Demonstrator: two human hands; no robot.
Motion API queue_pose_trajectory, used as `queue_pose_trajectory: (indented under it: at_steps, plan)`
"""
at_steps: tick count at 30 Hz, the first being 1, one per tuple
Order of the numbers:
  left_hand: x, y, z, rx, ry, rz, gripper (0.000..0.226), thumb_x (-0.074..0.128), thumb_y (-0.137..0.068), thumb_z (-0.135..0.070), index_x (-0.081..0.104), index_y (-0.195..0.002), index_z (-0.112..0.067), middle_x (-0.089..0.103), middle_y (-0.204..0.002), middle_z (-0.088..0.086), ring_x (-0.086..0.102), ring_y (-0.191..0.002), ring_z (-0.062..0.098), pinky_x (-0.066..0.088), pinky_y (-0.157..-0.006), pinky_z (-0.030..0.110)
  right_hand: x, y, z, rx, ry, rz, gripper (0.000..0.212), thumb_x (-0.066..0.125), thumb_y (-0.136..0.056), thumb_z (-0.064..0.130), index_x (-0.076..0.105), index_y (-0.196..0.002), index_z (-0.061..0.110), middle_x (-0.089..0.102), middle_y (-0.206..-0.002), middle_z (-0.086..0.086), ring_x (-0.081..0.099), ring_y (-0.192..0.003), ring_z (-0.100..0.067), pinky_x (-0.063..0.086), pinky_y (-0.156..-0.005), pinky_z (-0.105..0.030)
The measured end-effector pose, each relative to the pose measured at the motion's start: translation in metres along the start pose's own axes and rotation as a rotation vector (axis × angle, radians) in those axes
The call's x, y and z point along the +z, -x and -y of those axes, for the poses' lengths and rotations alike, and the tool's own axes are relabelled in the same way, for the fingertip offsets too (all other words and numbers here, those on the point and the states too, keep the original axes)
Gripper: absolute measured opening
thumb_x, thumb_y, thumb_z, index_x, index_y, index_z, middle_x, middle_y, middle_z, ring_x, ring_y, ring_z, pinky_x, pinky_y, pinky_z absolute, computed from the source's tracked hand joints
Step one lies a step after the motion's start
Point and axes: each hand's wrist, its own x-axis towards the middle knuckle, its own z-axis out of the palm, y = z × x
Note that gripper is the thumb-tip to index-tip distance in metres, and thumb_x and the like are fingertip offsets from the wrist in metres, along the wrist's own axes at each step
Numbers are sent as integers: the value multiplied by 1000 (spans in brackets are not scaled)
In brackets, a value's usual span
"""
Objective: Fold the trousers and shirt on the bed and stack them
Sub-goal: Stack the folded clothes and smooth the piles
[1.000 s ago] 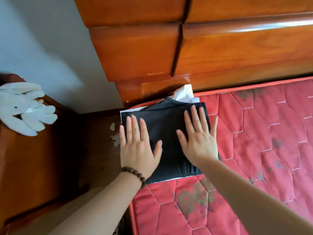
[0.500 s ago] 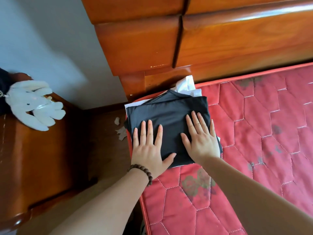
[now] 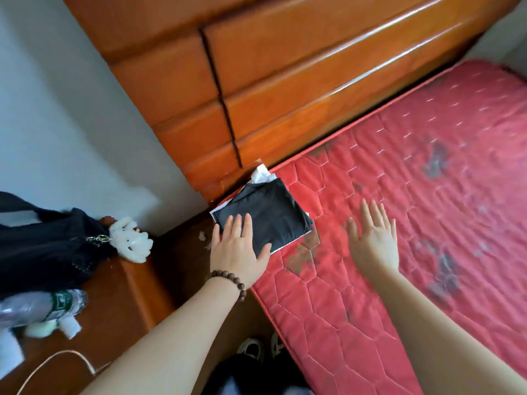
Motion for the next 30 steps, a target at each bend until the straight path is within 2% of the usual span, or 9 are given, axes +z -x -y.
queue_pose_trajectory:
  at_steps: [5,10,15,22,30]
  plan:
    - [-63,57,-44,222,26,-87,78,29,-89,-63,18,-151,-16,26,-156,5,17,-146,19,13,-119,44,-77,93,-20,101,18,-88,59,28,-98,47,21,-151,23,13,-161,-2,-1,-149,-15,-1,-121,-42]
    - [-76,101,-115,472,49,-30,76,32,-90,-59,18,-151,-16,24,-157,4,13,-146,18,7,-119,42,-100,179,-51,286,-3,-165,59,28,-99,49,20,-152,25,11,-161,1,-5,-148,-13,-3,-121,-41]
    - [-67,139,-186,676,0,29,78,29,-89,-60,14,-152,-17,18,-159,3,9,-147,18,4,-119,42,-107,267,-98,497,-67,-237,59,28,-98,50,22,-151,25,8,-161,4,-6,-148,-10,-4,-121,-39]
    - [-48,229,-279,898,-16,89,75,30,-90,-59,14,-152,-19,18,-159,3,9,-147,18,6,-120,44,-140,397,-183,812,-115,-374,57,35,-99,45,26,-150,22,12,-161,-2,0,-148,-13,-1,-121,-39]
    - [8,394,-395,1085,-65,94,74,32,-92,-57,15,-152,-17,18,-159,4,9,-147,19,7,-120,45,-160,563,-307,978,-169,-476,60,39,-98,42,21,-152,21,14,-160,-5,4,-148,-17,2,-120,-41]
